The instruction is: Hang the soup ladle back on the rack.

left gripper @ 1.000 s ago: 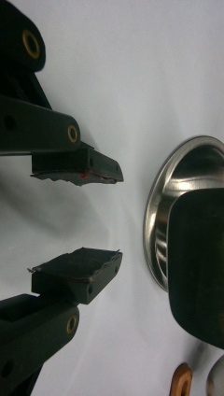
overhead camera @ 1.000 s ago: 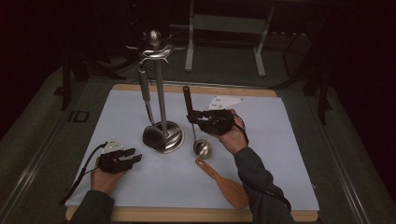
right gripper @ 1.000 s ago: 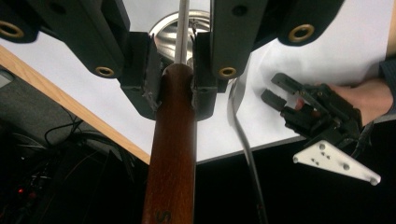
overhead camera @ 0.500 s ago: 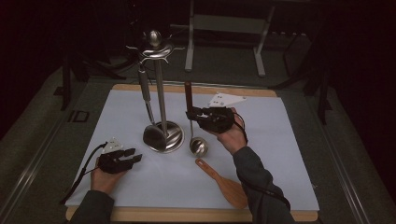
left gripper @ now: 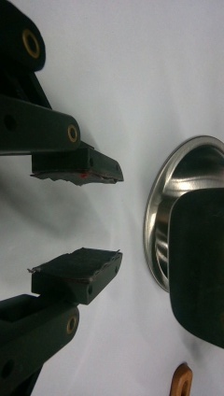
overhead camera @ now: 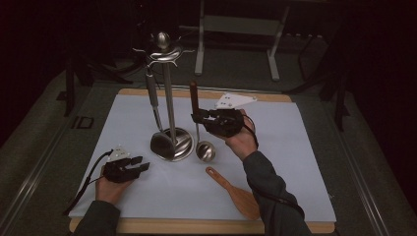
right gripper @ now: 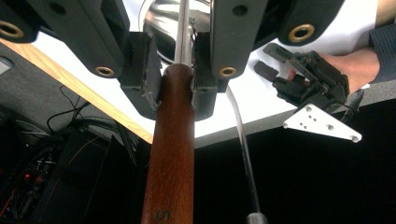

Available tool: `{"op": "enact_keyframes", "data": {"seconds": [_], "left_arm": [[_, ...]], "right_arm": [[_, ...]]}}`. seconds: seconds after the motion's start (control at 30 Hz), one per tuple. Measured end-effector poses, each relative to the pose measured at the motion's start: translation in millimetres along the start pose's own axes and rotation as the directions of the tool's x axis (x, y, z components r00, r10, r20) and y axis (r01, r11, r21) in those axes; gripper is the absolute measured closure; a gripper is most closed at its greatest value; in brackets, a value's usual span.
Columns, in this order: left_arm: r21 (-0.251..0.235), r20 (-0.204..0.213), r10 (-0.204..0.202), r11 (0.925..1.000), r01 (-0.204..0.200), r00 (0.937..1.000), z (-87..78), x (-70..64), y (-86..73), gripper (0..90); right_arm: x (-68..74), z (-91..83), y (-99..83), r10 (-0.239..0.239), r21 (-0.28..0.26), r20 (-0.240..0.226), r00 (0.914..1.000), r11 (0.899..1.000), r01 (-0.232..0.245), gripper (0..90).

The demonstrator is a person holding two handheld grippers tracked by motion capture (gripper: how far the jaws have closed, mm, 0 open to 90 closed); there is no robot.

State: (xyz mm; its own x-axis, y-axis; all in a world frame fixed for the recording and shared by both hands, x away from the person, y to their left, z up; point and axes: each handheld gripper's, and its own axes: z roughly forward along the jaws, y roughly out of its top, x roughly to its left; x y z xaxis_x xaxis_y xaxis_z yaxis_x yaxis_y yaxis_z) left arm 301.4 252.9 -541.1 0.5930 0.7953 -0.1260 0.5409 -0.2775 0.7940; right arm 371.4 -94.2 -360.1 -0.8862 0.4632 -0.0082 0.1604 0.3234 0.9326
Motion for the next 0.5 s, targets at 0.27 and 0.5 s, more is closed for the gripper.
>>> {"op": "enact_keyframes", "data": {"seconds": [0.27,0.5], "left_arm": [[0.001,0.0,0.001,1.0,-0.001,1.0,-0.1,0.0,0.0,55.6],[0.001,0.0,0.0,1.0,0.0,1.0,-0.1,0.0,0.0,55.7]], "right_arm": [[1.3,-2.5,10.2,-0.004,-0.009,0.006,1.0,1.0,0.004,74.2],[3.7,-4.1,18.5,0.0,-0.018,0.014,0.9999,1.0,0.0,74.3]]}}
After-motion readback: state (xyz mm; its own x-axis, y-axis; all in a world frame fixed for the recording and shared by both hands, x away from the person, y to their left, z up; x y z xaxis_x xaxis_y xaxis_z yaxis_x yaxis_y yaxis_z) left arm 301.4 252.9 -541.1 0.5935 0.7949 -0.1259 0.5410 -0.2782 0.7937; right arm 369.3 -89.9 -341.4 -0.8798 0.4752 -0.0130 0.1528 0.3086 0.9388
